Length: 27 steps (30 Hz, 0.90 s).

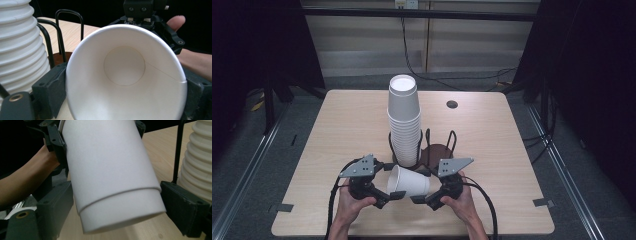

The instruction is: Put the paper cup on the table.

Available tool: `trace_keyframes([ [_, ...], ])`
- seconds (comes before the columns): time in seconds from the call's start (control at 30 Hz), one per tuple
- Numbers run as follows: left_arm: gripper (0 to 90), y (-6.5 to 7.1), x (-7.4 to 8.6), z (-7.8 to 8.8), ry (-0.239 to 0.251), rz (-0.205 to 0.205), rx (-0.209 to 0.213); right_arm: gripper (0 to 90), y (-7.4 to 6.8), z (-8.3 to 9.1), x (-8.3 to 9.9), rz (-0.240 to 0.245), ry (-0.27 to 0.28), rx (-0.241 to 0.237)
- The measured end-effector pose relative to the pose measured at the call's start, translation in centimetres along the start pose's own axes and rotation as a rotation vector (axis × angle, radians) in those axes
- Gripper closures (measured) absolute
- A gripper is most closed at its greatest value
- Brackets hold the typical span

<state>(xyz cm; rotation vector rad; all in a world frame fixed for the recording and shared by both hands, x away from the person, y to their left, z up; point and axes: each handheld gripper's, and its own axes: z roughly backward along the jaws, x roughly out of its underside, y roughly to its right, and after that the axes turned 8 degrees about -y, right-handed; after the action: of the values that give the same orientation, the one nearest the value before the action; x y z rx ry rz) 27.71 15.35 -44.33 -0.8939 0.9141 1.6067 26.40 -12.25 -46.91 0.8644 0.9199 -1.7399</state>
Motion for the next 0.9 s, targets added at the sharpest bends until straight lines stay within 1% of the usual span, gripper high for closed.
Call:
trace_keyframes([
  [0.1,10.3,-0.1,0.0,0.3,-0.005,0.001,-0.006,13.0,0.1,0.2,0.3,-0.005,0.018,0.002],
  [0.17,10.3,-0.2,0.1,0.7,-0.005,0.012,-0.013,12.9,0.1,0.4,0.4,-0.012,0.029,0.016],
  [0.2,10.3,-0.2,0.1,0.8,-0.003,0.011,-0.010,12.9,0.1,0.5,0.5,-0.015,0.032,0.020],
  [0.27,10.3,-0.2,0.1,1.0,-0.016,0.011,-0.024,12.9,0.1,0.7,0.6,-0.016,0.039,0.033],
  [0.3,10.3,-0.2,0.1,1.0,-0.016,0.011,-0.024,12.9,0.1,0.7,0.6,-0.016,0.039,0.033],
  [0.33,10.3,-0.2,0.2,1.1,-0.019,0.017,-0.028,12.9,0.0,0.8,0.7,-0.022,0.044,0.056],
  [0.37,10.3,-0.2,0.2,1.1,-0.019,0.017,-0.028,12.9,0.0,0.8,0.7,-0.022,0.044,0.056],
  [0.43,10.2,-0.3,0.2,1.3,-0.024,0.022,-0.032,12.8,0.0,1.1,1.0,-0.035,0.069,0.084],
  [0.47,10.2,-0.3,0.2,1.4,-0.031,0.024,-0.041,12.8,0.0,1.2,1.1,-0.038,0.082,0.098],
  [0.57,10.1,-0.4,0.4,1.6,-0.035,0.031,-0.045,12.8,0.0,1.4,1.4,-0.053,0.100,0.147],
  [0.6,10.1,-0.5,0.4,1.7,-0.039,0.031,-0.048,12.8,-0.1,1.5,1.5,-0.054,0.103,0.158],
  [0.63,10.1,-0.5,0.4,1.7,-0.039,0.031,-0.048,12.8,-0.1,1.5,1.5,-0.054,0.103,0.158],
  [0.7,10.1,-0.5,0.5,1.9,-0.051,0.034,-0.062,12.9,-0.2,1.7,1.8,-0.061,0.118,0.208],
  [0.73,10.1,-0.5,0.5,2.0,-0.051,0.037,-0.063,12.9,-0.2,1.7,1.9,-0.064,0.122,0.221],
  [0.8,10.1,-0.5,0.5,2.1,-0.056,0.041,-0.067,12.9,-0.3,1.9,2.1,-0.074,0.129,0.228],
  [0.83,10.1,-0.5,0.5,2.1,-0.056,0.041,-0.067,12.8,-0.3,2.0,2.3,-0.079,0.135,0.243],
  [0.9,10.0,-0.6,0.5,2.1,-0.060,0.044,-0.073,12.8,-0.3,2.0,2.3,-0.079,0.137,0.246],
])
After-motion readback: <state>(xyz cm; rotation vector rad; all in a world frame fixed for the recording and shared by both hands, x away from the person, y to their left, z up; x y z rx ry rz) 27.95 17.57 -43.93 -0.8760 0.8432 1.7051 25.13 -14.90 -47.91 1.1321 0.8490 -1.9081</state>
